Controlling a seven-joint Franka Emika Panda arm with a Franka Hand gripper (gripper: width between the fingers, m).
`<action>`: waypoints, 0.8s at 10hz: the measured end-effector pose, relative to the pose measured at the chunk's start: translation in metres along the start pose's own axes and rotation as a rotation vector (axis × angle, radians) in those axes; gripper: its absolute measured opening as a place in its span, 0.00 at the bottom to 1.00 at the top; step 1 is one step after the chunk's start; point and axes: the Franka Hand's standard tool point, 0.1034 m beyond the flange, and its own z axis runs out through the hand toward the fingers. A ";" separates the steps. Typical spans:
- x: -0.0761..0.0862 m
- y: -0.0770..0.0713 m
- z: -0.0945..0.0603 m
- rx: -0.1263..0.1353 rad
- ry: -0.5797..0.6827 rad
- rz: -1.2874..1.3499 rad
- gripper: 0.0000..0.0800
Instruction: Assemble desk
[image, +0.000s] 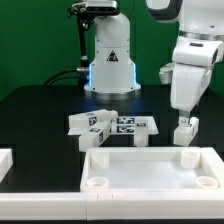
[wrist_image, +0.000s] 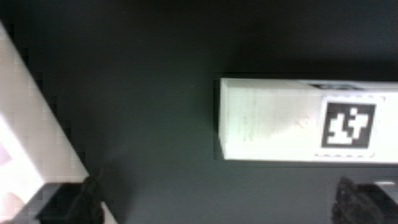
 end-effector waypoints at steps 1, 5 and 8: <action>0.000 0.000 0.000 0.006 -0.001 0.082 0.81; 0.004 -0.005 0.005 0.072 0.018 0.665 0.81; 0.010 -0.012 0.003 0.075 0.074 0.800 0.81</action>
Offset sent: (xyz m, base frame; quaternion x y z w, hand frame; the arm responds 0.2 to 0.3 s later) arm -0.0112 0.0100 -0.0154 0.0533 -0.0480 0.4770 0.8760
